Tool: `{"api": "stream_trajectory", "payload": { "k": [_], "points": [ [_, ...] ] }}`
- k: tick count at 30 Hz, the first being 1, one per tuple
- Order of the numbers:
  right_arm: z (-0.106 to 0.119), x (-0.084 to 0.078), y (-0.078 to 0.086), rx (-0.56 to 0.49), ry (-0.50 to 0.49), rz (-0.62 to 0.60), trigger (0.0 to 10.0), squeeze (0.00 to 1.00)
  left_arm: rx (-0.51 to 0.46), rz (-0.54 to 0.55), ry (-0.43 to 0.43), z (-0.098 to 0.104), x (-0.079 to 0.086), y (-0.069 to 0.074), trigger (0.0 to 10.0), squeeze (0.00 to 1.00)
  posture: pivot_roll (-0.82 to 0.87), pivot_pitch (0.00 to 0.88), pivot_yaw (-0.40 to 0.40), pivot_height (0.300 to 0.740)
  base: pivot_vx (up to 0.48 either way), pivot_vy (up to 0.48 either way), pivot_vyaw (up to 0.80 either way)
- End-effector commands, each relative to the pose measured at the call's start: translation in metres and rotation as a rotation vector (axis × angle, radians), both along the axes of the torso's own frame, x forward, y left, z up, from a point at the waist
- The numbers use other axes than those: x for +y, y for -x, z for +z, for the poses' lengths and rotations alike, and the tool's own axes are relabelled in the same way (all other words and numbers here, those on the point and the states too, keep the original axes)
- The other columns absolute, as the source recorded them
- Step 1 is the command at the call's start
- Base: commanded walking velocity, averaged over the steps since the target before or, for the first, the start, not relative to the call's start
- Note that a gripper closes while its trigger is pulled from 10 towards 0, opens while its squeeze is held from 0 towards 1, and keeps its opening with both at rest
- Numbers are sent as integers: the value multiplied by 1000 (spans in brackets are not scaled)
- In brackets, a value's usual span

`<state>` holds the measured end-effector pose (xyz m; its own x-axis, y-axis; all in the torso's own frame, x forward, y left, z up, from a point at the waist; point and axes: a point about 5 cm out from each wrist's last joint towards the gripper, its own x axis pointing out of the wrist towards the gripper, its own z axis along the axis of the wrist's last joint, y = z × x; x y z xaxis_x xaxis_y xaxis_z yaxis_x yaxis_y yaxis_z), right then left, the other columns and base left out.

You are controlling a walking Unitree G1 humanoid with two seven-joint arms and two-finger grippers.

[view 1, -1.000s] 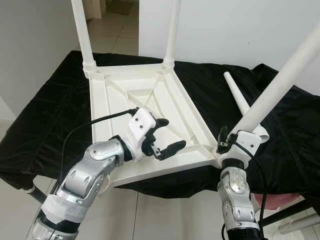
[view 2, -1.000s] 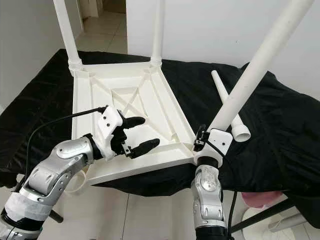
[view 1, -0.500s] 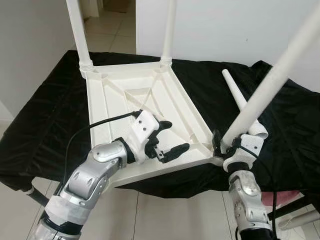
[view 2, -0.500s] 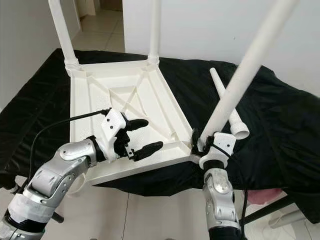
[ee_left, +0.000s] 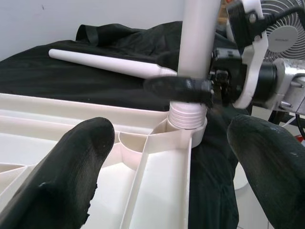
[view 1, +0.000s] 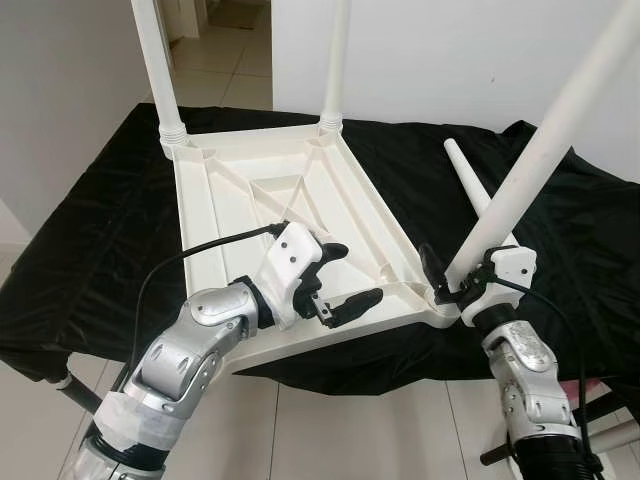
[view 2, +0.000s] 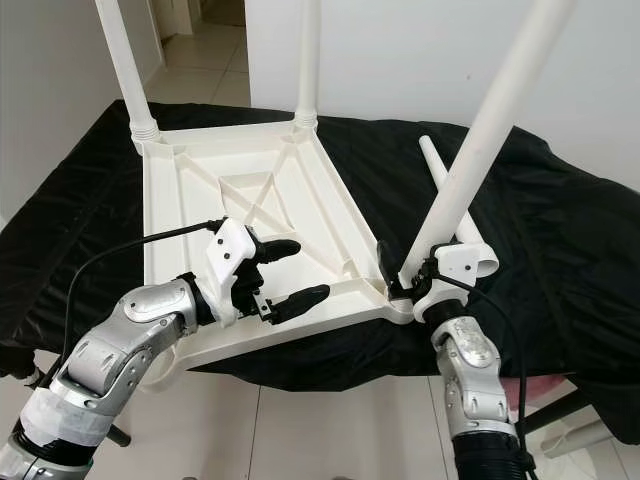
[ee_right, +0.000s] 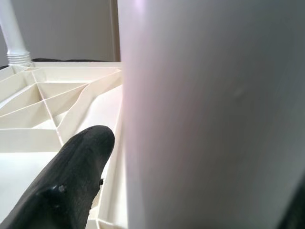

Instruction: Building children table

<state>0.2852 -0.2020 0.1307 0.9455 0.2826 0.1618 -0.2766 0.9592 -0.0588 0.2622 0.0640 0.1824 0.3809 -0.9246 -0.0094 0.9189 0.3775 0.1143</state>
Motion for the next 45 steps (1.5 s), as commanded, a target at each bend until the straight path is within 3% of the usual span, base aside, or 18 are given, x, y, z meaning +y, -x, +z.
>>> {"api": "stream_trajectory", "payload": {
  "k": [1, 2, 3, 4, 5, 6, 8, 9, 19, 20, 21, 22, 33, 38, 43, 45],
  "points": [
    [-2, -3, -1, 18, 34, 47, 9255, 0, -12, -25, -11, 2, -3, 0, 10000, 0, -38, 0, -22, 740, 0, 0, 0],
    [-4, -6, -2, 38, 48, 82, 7804, 0, -7, -25, -13, 1, -4, 0, 10000, 0, -38, 0, -22, 740, 0, 0, 0],
    [-6, -8, -3, 51, 63, 104, 5725, 0, 1, -27, -17, 0, -5, 0, 10000, 0, -38, 0, -20, 740, 0, 0, 0],
    [-6, -8, -3, 51, 63, 104, 5725, 0, 1, -27, -17, 0, -5, 0, 10000, 0, -38, 0, -20, 740, 0, 0, 0],
    [-7, -10, -3, 62, 68, 114, 4980, 0, 7, -29, -22, -1, -6, 1, 10000, 0, -38, 0, -20, 740, 0, 0, 0],
    [-8, -12, -4, 69, 72, 121, 2980, 0, 10, -33, -29, -3, -8, 2, 10000, 0, -38, 0, -20, 740, 0, 0, 0],
    [-8, -13, -4, 73, 75, 128, 2980, 0, 11, -36, -33, -4, -9, 2, 10000, 0, -38, 0, -20, 740, 0, 0, 0],
    [-9, -14, -4, 80, 77, 135, 0, 0, 18, -39, -38, -5, -10, 3, 10000, 0, -37, 0, -17, 740, 0, 0, 0],
    [-18, -25, -6, 136, 61, 122, 0, 0, 31, -48, -73, -13, -17, 6, 10000, 0, -38, 0, -20, 740, 0, 0, 0],
    [-21, -26, -6, 148, 42, 107, 8196, 0, 31, -47, -75, -14, -17, 6, 10000, 0, -38, 0, -22, 740, 0, 0, 0],
    [-23, -26, -6, 156, 29, 98, 8196, 0, 30, -46, -76, -14, -17, 5, 10000, 0, -38, 0, -22, 740, 0, 0, 0],
    [-24, -25, -5, 158, 22, 98, 10000, 0, 29, -44, -77, -14, -17, 5, 10000, 0, -36, 0, -24, 740, 0, 0, 0],
    [-36, -17, -3, 207, -68, 36, 10000, 0, 23, -34, -79, -12, -16, 3, 10000, 0, -42, 0, -23, 740, 0, 0, 0],
    [-36, -10, -4, 220, -43, -10, 10000, 0, 20, -32, -79, -12, -16, 3, 10000, 0, -42, 0, -23, 740, 0, 0, 0],
    [-36, -2, -5, 231, -9, -105, 10000, 0, 19, -25, -75, -12, -15, 2, 10000, 0, -44, 0, -28, 740, 0, 0, 0],
    [-35, 5, -5, 247, -37, -195, 10000, 0, 19, -21, -73, -12, -15, 2, 10000, 0, -44, 0, -28, 740, 0, 0, 0]
  ]
}}
